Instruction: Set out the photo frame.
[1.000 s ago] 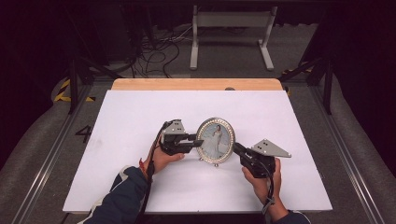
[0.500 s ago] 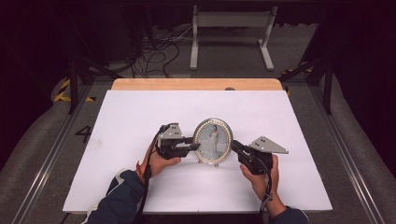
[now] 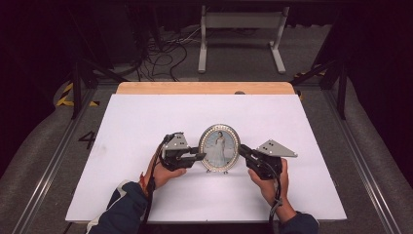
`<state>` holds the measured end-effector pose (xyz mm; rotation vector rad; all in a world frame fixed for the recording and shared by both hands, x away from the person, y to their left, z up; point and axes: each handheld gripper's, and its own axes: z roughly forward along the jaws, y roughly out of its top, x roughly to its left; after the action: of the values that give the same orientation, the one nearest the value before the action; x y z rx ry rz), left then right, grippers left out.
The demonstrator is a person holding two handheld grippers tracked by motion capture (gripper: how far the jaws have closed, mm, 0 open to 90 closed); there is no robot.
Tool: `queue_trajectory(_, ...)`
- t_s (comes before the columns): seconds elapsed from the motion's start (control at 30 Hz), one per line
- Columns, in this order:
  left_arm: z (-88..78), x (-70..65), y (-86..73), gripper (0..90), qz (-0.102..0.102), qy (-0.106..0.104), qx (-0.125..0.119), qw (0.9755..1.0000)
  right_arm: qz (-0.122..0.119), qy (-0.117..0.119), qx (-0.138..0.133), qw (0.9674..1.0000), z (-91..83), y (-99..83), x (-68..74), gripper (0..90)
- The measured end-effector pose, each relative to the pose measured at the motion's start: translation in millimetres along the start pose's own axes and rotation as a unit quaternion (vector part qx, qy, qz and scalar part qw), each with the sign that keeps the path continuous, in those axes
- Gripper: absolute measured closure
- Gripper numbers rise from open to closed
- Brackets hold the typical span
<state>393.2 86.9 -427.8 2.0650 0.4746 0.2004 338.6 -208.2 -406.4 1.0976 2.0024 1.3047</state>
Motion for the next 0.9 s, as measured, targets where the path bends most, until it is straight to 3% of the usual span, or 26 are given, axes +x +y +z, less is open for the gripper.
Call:
queue_trajectory(0.1, -1.0, -1.7, 0.0, 71.0, 0.002, 0.002, 0.004, 1.0000, 0.012, 0.007, -0.002, 0.9999, 1.4, -0.9, -2.4, 83.8)
queue_trajectory(0.27, -0.4, -0.6, -0.2, 70.2, 0.003, 0.003, 0.008, 1.0000, -0.004, 0.007, 0.004, 1.0000, 1.3, -0.7, 0.9, 83.6)
queue_trajectory(0.43, -2.0, -1.4, 1.5, 64.6, 0.008, 0.019, 0.011, 0.9997, -0.008, 0.012, 0.013, 0.9998, 0.5, -3.2, 0.2, 84.1)
queue_trajectory(0.53, -5.2, -1.3, 1.8, 62.2, 0.007, 0.022, 0.001, 0.9997, -0.014, 0.014, 0.017, 0.9997, -0.7, -3.8, 0.9, 84.4)
queue_trajectory(0.67, -8.9, -2.1, 2.6, 68.7, 0.014, 0.022, -0.005, 0.9997, -0.020, 0.011, 0.021, 0.9995, -0.3, -4.3, 1.3, 84.4)
queue_trajectory(0.9, -8.6, -3.2, 2.9, 68.7, 0.020, 0.026, -0.002, 0.9995, -0.025, 0.012, 0.026, 0.9993, 2.7, -5.1, 1.9, 83.0)
